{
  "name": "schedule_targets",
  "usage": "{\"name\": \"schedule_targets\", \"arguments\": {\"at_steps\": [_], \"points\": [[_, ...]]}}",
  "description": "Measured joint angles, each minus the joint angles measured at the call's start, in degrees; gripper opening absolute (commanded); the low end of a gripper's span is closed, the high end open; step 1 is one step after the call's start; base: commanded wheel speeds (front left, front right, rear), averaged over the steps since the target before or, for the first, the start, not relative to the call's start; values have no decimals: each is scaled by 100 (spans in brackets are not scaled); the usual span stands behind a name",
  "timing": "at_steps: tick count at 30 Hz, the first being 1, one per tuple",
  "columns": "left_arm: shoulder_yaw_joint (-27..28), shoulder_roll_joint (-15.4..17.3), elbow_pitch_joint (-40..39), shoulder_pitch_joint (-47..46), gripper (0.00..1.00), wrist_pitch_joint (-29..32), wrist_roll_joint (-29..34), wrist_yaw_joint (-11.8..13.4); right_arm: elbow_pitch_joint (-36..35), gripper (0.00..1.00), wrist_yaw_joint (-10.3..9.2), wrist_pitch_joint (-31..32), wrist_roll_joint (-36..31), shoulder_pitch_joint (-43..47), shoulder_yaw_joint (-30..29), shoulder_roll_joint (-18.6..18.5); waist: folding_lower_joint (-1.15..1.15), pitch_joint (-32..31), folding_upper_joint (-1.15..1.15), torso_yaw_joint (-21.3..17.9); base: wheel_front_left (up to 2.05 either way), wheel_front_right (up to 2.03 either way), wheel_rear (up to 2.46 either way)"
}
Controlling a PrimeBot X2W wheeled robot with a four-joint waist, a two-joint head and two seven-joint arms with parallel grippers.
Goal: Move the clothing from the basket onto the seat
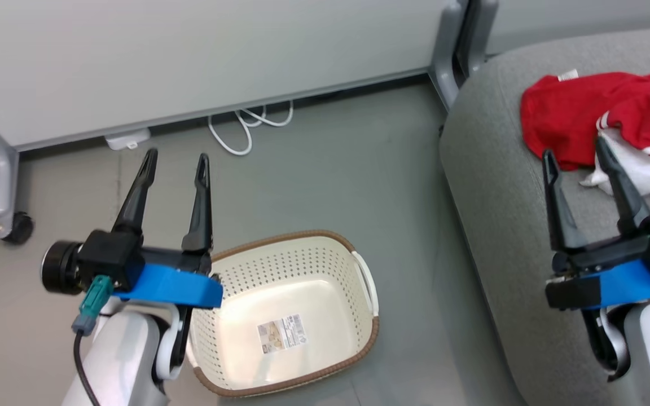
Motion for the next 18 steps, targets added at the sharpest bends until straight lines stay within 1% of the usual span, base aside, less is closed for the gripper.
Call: {"name": "schedule_targets", "arguments": {"at_steps": [7, 18], "points": [[690, -292, -9, 672, 100, -1, 339, -235, 261, 100, 0, 0, 11, 446, -27, 172, 0, -400, 0, 248, 0, 0, 0], [1424, -647, -8, 1439, 100, 0, 797, -566, 565, 100, 0, 0, 94, 1072, -263, 331, 0, -834, 0, 387, 0, 0, 0]]}}
